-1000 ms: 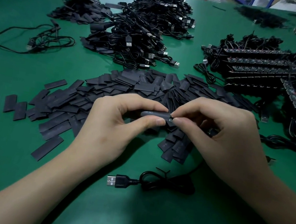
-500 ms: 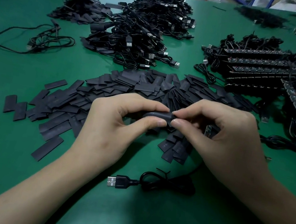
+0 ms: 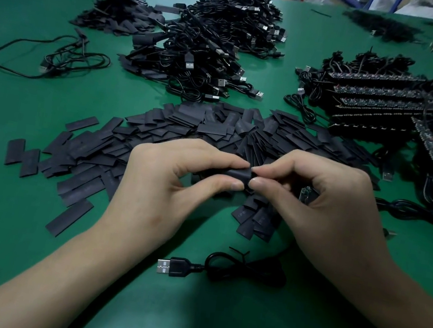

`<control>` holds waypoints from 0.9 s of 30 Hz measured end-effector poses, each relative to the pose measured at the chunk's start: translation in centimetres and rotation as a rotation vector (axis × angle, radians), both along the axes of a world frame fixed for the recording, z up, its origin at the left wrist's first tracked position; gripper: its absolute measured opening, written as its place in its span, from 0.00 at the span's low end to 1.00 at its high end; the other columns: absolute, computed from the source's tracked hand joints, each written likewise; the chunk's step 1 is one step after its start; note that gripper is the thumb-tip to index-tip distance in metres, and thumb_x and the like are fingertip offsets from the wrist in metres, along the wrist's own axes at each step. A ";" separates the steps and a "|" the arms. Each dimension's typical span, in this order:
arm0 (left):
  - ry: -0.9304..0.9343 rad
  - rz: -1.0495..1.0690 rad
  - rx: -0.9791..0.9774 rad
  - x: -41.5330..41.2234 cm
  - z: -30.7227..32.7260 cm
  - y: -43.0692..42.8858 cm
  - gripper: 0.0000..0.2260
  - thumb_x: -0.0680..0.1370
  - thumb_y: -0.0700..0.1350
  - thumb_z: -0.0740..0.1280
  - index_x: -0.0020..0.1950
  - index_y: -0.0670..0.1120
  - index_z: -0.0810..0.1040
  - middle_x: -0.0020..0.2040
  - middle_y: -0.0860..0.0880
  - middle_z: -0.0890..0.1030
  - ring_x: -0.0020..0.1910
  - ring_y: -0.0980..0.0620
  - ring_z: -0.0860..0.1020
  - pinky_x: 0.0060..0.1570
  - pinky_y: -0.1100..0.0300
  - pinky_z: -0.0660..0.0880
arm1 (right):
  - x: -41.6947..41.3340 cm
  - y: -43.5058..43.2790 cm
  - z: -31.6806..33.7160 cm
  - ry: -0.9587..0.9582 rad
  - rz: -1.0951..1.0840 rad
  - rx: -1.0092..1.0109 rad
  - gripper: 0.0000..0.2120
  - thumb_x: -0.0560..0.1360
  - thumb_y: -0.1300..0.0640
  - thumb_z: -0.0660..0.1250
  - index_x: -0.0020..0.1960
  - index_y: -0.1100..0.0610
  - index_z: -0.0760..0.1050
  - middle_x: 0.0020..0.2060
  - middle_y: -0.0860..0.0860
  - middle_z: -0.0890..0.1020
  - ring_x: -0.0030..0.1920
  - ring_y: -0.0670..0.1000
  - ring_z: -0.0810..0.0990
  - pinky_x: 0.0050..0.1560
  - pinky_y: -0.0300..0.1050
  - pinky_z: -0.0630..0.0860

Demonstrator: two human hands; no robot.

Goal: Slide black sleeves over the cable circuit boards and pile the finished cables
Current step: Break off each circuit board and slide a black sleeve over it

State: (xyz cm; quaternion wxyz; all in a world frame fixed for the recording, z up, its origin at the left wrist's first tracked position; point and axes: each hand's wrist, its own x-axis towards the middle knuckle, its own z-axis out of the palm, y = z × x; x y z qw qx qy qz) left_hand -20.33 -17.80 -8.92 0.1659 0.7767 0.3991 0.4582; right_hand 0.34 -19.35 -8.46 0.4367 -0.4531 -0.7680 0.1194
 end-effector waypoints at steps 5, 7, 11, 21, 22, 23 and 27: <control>-0.099 0.053 -0.095 0.3 0.2 -0.1 0.11 0.72 0.48 0.77 0.54 0.51 0.86 0.47 0.57 0.86 0.48 0.58 0.84 0.51 0.61 0.79 | 0.0 0.2 0.0 0.109 -0.003 -0.055 0.03 0.72 0.56 0.77 0.46 0.52 0.86 0.33 0.45 0.82 0.34 0.48 0.79 0.36 0.41 0.76; -0.206 0.099 -0.147 0.5 0.2 -0.2 0.15 0.70 0.50 0.78 0.56 0.52 0.86 0.44 0.57 0.86 0.45 0.57 0.84 0.49 0.65 0.79 | -0.1 0.2 0.1 0.165 0.001 -0.085 0.04 0.72 0.56 0.77 0.47 0.50 0.86 0.31 0.47 0.81 0.33 0.49 0.79 0.35 0.43 0.77; -0.323 0.145 -0.193 0.4 0.1 -0.4 0.16 0.68 0.47 0.80 0.55 0.49 0.85 0.41 0.53 0.86 0.41 0.54 0.85 0.45 0.66 0.79 | -0.2 0.2 -0.1 0.222 0.031 -0.158 0.06 0.73 0.59 0.76 0.49 0.51 0.86 0.32 0.51 0.82 0.32 0.51 0.80 0.35 0.50 0.78; -0.492 0.112 -0.329 1.3 -0.6 -0.1 0.11 0.76 0.42 0.73 0.58 0.47 0.85 0.45 0.52 0.88 0.46 0.54 0.86 0.54 0.53 0.82 | -0.8 0.4 -0.6 0.281 -0.031 -0.226 0.04 0.73 0.61 0.76 0.46 0.52 0.86 0.31 0.49 0.83 0.32 0.45 0.84 0.35 0.37 0.79; -0.520 0.097 -0.338 1.4 -0.6 -0.1 0.10 0.78 0.41 0.72 0.58 0.47 0.84 0.45 0.51 0.88 0.46 0.52 0.87 0.54 0.51 0.83 | -0.9 0.4 -0.7 0.284 -0.037 -0.237 0.04 0.73 0.61 0.76 0.46 0.52 0.86 0.31 0.48 0.83 0.31 0.44 0.84 0.35 0.35 0.79; -0.545 0.084 -0.345 1.5 -0.6 -0.2 0.09 0.78 0.40 0.72 0.58 0.47 0.85 0.45 0.51 0.88 0.46 0.51 0.87 0.54 0.50 0.83 | -0.9 0.4 -0.7 0.282 -0.038 -0.243 0.04 0.73 0.61 0.77 0.46 0.53 0.86 0.31 0.47 0.84 0.31 0.44 0.84 0.35 0.34 0.79; -0.606 0.052 -0.339 1.6 -0.5 -0.2 0.07 0.78 0.39 0.72 0.55 0.45 0.85 0.42 0.49 0.88 0.43 0.51 0.87 0.49 0.56 0.83 | -1.1 0.4 -0.3 0.278 -0.035 -0.244 0.04 0.73 0.61 0.77 0.45 0.53 0.85 0.31 0.48 0.85 0.31 0.43 0.85 0.37 0.37 0.81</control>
